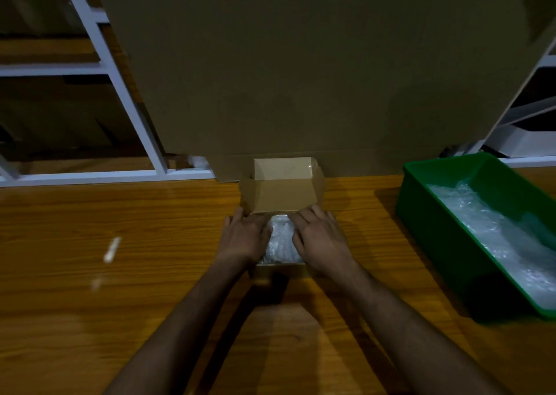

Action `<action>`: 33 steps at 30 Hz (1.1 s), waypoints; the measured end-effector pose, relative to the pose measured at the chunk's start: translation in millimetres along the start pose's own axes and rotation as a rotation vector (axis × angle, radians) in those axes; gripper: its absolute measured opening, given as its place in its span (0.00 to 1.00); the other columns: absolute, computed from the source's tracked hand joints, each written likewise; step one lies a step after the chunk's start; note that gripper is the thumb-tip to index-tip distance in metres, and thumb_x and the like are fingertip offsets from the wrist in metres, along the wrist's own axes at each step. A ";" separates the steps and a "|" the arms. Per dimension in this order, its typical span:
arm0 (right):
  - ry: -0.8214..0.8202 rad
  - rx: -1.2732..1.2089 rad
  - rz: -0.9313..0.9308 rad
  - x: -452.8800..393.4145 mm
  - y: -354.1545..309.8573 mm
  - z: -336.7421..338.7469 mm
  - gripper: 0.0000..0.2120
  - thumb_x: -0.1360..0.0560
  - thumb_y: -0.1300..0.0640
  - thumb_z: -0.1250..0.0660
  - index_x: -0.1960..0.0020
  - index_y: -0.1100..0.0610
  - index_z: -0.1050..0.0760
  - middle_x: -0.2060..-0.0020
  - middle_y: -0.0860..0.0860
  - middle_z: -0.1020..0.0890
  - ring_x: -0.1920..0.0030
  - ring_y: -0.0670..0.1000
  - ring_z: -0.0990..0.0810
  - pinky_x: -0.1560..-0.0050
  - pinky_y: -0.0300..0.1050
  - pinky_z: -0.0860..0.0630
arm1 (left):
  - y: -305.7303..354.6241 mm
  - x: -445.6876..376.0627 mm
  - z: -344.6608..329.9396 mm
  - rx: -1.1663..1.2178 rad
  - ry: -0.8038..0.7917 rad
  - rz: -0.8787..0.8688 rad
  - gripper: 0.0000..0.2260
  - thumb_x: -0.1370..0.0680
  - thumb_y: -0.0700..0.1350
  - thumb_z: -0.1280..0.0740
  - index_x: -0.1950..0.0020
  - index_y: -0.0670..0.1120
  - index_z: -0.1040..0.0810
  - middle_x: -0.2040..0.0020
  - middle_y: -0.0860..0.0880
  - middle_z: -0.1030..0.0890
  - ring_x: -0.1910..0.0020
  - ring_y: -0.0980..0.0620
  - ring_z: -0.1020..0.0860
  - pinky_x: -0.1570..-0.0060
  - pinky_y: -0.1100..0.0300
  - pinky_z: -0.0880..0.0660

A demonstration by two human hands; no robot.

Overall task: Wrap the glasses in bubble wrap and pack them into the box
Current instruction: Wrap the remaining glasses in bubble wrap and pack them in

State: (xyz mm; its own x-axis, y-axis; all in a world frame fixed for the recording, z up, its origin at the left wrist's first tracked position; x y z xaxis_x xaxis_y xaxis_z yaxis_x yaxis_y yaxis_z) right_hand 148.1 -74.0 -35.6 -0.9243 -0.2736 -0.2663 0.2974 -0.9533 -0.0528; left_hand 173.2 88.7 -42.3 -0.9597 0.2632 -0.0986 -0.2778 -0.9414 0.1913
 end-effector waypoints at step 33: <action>-0.244 -0.043 -0.825 119.6 288.3 112.8 0.12 0.21 0.57 0.37 0.43 0.61 0.20 0.43 0.62 0.18 0.47 0.61 0.20 0.48 0.49 0.24 | 165.7 57.0 -2.5 0.336 0.111 -0.230 0.19 0.17 0.49 0.39 0.26 0.50 0.32 0.28 0.49 0.29 0.30 0.48 0.40 0.34 0.47 0.38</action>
State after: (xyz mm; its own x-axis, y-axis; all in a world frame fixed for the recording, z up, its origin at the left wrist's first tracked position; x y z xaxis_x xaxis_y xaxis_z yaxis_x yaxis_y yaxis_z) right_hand 96.3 -396.1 25.9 -0.8731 0.4798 0.0869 -0.4875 -0.8551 -0.1764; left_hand 72.5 -52.9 -18.7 -0.8656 0.4170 -0.2773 -0.5006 -0.7346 0.4580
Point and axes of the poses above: each hand's wrist, its own x-axis away from the middle knuckle, its own z-axis out of the back of the hand, y = z × x, the point moved 4 cm from there along -x, towards the middle knuckle
